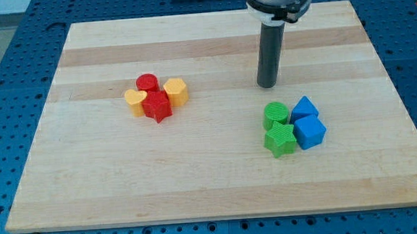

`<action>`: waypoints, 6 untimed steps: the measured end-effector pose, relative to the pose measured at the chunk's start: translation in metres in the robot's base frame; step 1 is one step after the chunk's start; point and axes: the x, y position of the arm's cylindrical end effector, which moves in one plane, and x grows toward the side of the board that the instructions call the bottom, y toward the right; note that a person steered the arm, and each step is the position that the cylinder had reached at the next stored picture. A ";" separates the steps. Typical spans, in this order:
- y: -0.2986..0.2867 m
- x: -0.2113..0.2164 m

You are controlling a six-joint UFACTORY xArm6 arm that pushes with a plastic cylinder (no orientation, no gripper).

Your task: Move the yellow hexagon towards the top left of the board

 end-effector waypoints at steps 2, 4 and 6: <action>-0.052 0.015; -0.107 0.051; -0.148 0.049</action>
